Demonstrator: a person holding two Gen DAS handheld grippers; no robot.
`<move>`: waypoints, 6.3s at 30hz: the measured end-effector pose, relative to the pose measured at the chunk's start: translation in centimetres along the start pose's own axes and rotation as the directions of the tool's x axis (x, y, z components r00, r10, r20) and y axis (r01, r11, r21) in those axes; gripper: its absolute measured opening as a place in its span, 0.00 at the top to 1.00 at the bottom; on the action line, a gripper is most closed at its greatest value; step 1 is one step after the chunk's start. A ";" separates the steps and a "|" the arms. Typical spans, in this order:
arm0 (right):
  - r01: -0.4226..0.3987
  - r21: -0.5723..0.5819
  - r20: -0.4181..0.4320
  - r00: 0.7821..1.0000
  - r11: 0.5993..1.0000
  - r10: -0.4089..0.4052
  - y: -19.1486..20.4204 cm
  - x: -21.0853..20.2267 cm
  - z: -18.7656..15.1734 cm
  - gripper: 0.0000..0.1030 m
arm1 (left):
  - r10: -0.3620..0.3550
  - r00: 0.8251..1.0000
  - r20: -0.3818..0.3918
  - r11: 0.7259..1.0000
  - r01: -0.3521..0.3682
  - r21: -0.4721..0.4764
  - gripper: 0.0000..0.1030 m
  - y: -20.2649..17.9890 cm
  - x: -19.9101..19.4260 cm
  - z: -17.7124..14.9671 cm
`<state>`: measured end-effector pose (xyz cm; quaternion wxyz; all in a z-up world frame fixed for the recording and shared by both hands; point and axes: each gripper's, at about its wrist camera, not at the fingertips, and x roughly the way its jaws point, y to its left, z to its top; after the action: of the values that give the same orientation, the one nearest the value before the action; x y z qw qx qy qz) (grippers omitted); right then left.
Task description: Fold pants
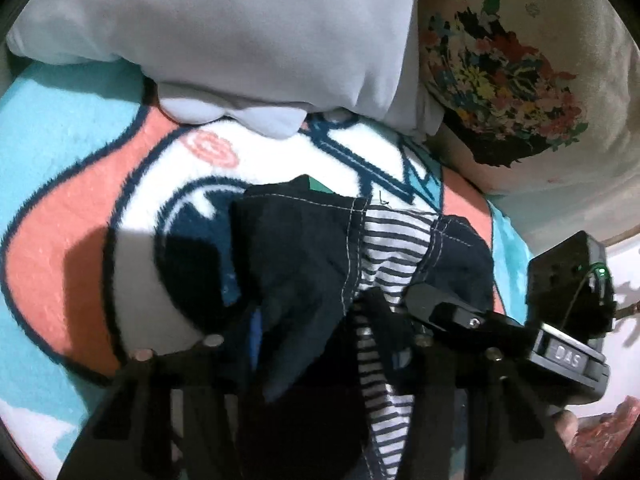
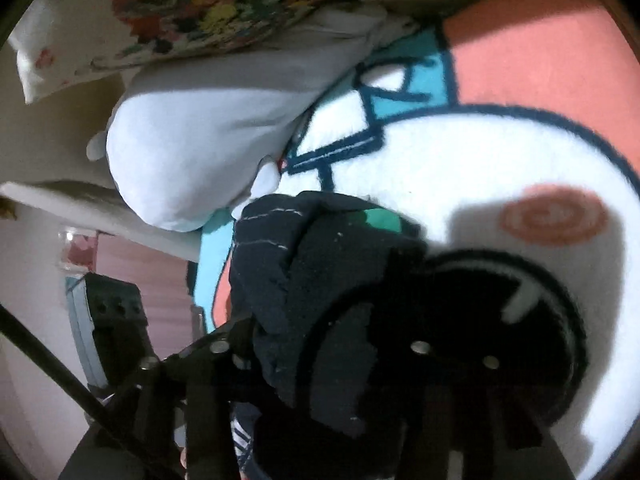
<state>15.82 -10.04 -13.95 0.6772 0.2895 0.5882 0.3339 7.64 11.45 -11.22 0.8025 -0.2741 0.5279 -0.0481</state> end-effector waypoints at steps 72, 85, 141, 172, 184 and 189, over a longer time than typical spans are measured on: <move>0.326 -0.171 0.237 0.930 0.930 -0.282 2.3 -4.8 4.0 0.49 | 0.239 0.971 0.025 0.966 -0.240 0.098 0.41 -4.9 2.4 0.1; 0.452 -0.190 0.275 0.876 0.871 -0.395 2.5 -5.7 -3.0 0.45 | 0.251 0.968 0.018 0.962 -0.251 0.109 0.41 -3.4 -0.1 -1.6; 0.715 -0.079 0.231 0.691 0.694 -0.685 1.4 -7.7 -18.0 0.21 | 0.314 0.945 0.094 0.897 -0.328 0.295 0.00 -5.4 -4.4 -11.4; 0.748 -0.101 0.236 0.659 0.656 -0.714 1.9 -6.1 -15.9 0.19 | 0.294 0.956 0.015 0.924 -0.288 0.251 0.00 -3.7 -2.2 -8.5; 0.745 -0.118 0.245 0.663 0.657 -0.708 1.9 -6.0 -15.0 0.19 | 0.287 0.958 0.003 0.929 -0.279 0.244 0.00 -3.7 -1.8 -8.3; 0.742 -0.127 0.251 0.666 0.659 -0.702 2.1 -5.8 -14.9 0.19 | 0.286 0.958 0.008 0.929 -0.280 0.244 0.00 -3.7 -1.8 -8.4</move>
<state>0.36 -13.44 -10.89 0.8315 -0.0160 0.5508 0.0711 0.32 5.75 -10.38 0.8211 -0.0945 0.5629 0.0002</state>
